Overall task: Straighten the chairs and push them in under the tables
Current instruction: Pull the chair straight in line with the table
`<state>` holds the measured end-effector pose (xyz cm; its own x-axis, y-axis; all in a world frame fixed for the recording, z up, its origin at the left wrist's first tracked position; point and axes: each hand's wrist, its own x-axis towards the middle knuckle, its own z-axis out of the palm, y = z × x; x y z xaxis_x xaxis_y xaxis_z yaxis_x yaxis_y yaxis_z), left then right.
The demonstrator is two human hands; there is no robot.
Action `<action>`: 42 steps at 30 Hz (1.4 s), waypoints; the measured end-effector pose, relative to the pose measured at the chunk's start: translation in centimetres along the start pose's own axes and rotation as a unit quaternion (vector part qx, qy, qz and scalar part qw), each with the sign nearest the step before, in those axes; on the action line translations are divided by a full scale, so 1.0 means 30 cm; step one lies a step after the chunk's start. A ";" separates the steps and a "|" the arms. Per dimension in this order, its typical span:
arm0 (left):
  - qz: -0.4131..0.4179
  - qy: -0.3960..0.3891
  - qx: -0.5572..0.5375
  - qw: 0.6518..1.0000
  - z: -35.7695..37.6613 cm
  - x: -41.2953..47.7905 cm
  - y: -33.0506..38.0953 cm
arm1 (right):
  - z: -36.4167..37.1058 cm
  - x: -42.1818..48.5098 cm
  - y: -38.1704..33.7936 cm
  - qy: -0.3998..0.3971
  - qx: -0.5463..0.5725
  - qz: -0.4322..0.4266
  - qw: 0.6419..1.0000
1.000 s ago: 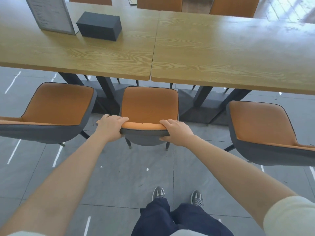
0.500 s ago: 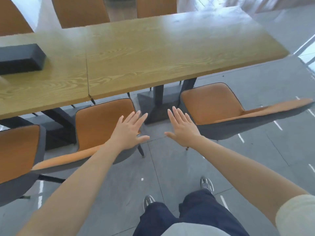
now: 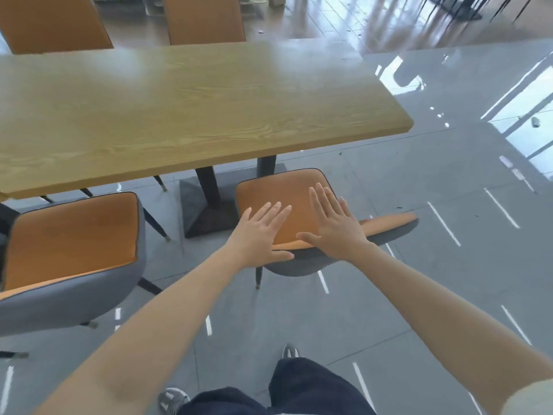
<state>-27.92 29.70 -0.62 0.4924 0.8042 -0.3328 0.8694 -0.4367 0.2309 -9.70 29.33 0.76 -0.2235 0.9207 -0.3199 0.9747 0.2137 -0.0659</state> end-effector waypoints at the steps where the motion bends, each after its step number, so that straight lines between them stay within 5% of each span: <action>1: 0.010 -0.010 -0.004 1.000 0.007 0.034 0.059 | -0.004 -0.018 0.067 -0.005 0.003 0.005 1.000; 8: 0.044 -0.051 -0.021 0.998 0.081 0.187 0.285 | 0.055 -0.112 0.410 -0.059 0.042 0.032 0.997; 16: -0.048 -0.054 -0.025 0.997 0.120 0.213 0.309 | 0.102 -0.076 0.547 -0.033 0.006 0.012 0.999; 23: -0.047 -0.056 -0.035 0.997 0.119 0.203 0.297 | 0.108 -0.019 0.532 -0.050 -0.051 0.031 0.997; 42: -0.104 -0.032 -0.071 0.992 0.211 -0.018 0.167 | 0.144 -0.055 0.354 -0.055 -0.017 -0.129 0.990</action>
<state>-23.57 24.53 -5.09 0.3092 0.8414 -0.4432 0.9400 -0.1995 0.2769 1.05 28.65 -3.51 -0.4612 0.7935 -0.3971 0.8839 0.4500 -0.1274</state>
